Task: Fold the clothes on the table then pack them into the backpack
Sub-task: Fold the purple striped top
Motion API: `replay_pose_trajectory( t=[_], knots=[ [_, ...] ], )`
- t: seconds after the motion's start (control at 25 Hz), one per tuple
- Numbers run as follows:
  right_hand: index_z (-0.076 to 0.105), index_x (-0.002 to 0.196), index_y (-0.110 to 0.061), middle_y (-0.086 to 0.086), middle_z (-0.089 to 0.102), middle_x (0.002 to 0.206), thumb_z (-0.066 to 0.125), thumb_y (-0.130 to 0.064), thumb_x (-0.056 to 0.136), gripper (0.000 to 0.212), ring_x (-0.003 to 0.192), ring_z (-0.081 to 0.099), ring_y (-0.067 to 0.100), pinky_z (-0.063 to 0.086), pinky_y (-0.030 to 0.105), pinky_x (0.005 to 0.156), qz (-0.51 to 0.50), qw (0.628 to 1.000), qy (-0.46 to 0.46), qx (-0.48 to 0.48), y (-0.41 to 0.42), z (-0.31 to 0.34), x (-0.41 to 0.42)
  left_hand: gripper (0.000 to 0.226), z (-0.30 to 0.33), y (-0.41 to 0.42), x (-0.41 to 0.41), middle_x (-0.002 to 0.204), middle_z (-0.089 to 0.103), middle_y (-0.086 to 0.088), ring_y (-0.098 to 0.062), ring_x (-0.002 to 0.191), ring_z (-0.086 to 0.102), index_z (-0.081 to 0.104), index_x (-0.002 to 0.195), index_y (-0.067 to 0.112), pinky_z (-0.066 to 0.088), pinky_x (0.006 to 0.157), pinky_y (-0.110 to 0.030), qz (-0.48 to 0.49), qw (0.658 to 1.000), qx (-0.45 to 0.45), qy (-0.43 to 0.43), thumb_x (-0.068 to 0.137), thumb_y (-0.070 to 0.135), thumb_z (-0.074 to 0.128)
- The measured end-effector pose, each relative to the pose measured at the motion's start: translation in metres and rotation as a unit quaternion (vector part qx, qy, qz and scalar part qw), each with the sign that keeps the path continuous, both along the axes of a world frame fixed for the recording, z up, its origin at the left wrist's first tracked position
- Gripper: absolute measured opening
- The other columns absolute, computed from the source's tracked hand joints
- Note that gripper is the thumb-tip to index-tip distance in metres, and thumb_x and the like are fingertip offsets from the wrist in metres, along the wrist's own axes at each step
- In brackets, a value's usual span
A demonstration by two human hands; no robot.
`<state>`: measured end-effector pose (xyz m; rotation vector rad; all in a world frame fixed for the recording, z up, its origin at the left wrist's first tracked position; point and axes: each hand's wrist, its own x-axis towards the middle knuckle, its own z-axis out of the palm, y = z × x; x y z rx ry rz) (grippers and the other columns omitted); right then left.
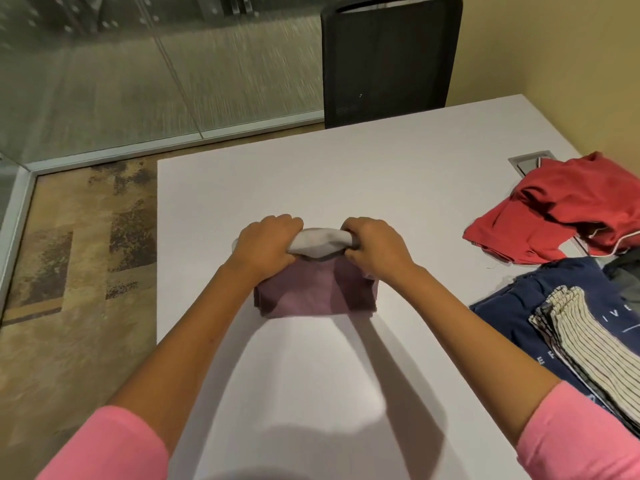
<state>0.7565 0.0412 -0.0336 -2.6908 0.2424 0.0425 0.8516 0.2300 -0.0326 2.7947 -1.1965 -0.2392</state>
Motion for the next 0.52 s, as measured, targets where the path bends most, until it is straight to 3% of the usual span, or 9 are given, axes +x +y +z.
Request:
replay_pose_trajectory(
  t=[0.16,0.28,0.36,0.52],
  knots=[
    [0.062,0.094,-0.009,0.007,0.058,0.088,0.066,0.001,0.071,0.025,0.076,0.053,0.028,0.035,0.030,0.054,0.069,0.981,-0.146,-0.105,-0.005,0.004,-0.015,0.029,-0.013,0.011,-0.031,0.080,0.057,-0.005,-0.028,0.066,0.052,0.060,0.089,0.011,0.041,0.051,-0.033,-0.008,0.977,-0.124,-0.175,0.063,0.005,0.072],
    [0.059,0.078,-0.006,0.011,0.053,0.073,0.072,0.007,0.057,0.027,0.059,0.049,0.029,0.033,0.030,0.047,0.139,0.958,-0.173,-0.183,-0.003,-0.038,-0.057,0.023,-0.055,0.023,-0.085,0.072,0.052,-0.004,-0.025,0.060,0.046,0.059,0.083,0.014,0.034,0.049,-0.032,-0.009,0.965,-0.137,-0.222,0.067,-0.002,0.064],
    [0.056,0.076,-0.009,0.009,0.052,0.071,0.077,0.002,0.052,0.034,0.056,0.048,0.027,0.031,0.030,0.048,0.182,0.950,-0.136,-0.215,0.000,-0.078,-0.097,0.028,-0.090,0.031,-0.132,0.069,0.046,-0.004,-0.023,0.058,0.042,0.055,0.077,0.017,0.027,0.050,-0.031,-0.020,0.974,-0.117,-0.193,0.062,-0.005,0.065],
    [0.056,0.084,-0.012,0.006,0.059,0.077,0.085,-0.003,0.041,0.053,0.059,0.053,0.023,0.037,0.028,0.049,0.230,0.953,-0.025,-0.197,0.002,-0.135,-0.170,0.049,-0.142,0.048,-0.209,0.071,0.046,0.000,-0.021,0.058,0.047,0.053,0.076,0.021,0.028,0.051,-0.028,-0.005,0.998,-0.051,-0.043,0.042,-0.005,0.077]
  ],
)
